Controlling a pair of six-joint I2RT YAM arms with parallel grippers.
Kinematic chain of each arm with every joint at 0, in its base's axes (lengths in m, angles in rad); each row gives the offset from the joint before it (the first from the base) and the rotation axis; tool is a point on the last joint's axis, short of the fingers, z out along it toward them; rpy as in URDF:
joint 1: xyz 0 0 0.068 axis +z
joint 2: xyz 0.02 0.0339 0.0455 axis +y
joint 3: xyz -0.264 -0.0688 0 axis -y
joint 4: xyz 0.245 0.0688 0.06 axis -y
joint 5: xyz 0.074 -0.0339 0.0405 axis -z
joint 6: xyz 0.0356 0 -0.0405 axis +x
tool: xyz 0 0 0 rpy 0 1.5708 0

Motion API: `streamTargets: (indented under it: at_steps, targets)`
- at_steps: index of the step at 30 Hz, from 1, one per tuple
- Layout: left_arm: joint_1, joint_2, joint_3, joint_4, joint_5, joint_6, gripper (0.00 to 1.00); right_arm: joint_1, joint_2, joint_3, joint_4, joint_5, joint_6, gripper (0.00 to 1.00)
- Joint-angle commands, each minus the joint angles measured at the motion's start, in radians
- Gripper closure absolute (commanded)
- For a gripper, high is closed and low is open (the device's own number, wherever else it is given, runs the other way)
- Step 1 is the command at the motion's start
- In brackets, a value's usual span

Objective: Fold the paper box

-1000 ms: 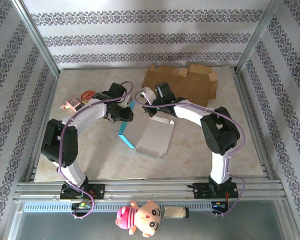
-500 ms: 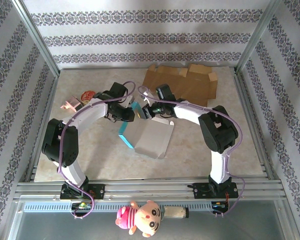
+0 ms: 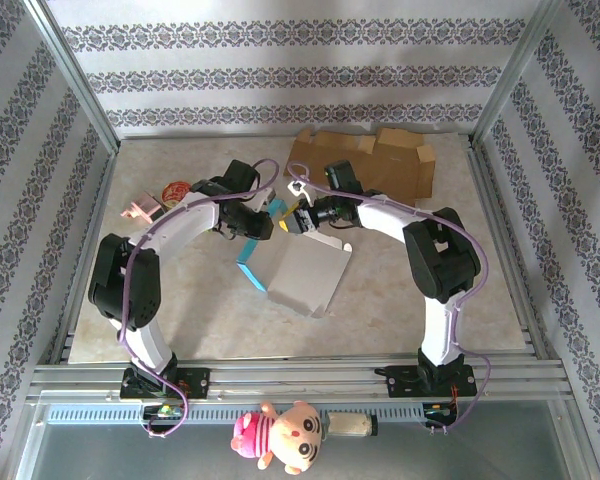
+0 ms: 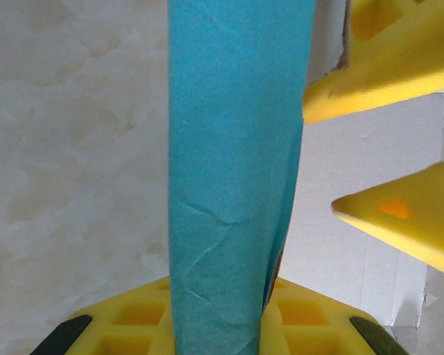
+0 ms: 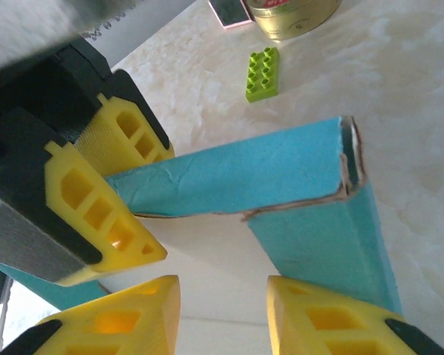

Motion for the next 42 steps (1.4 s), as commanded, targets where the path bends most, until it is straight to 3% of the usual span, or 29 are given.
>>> streamTargets:
  at_steps: [1,11,18,23,26,31,42]
  targets:
    - [-0.019,0.021,0.031,-0.033,0.015,0.038,0.83,-0.014,-0.056,0.013,-0.021,-0.035,-0.043,0.62]
    - [-0.02,0.063,0.067,-0.081,-0.034,0.087,0.83,-0.116,-0.234,-0.083,0.026,0.108,-0.093,0.5]
    - [-0.02,0.078,0.099,-0.104,-0.037,0.112,0.83,-0.201,-0.096,0.043,-0.109,0.223,-0.433,0.5]
    - [-0.021,0.092,0.117,-0.119,-0.04,0.118,0.83,-0.174,0.001,0.17,-0.326,0.184,-0.741,0.49]
    - [-0.02,0.096,0.124,-0.126,-0.044,0.12,0.83,-0.147,0.049,0.21,-0.371,0.224,-0.856,0.49]
    - [-0.021,0.099,0.124,-0.126,-0.047,0.124,0.83,-0.127,0.128,0.294,-0.425,0.258,-0.976,0.52]
    - [-0.021,0.118,0.147,-0.126,-0.036,0.121,0.83,-0.092,0.203,0.423,-0.551,0.127,-1.091,0.54]
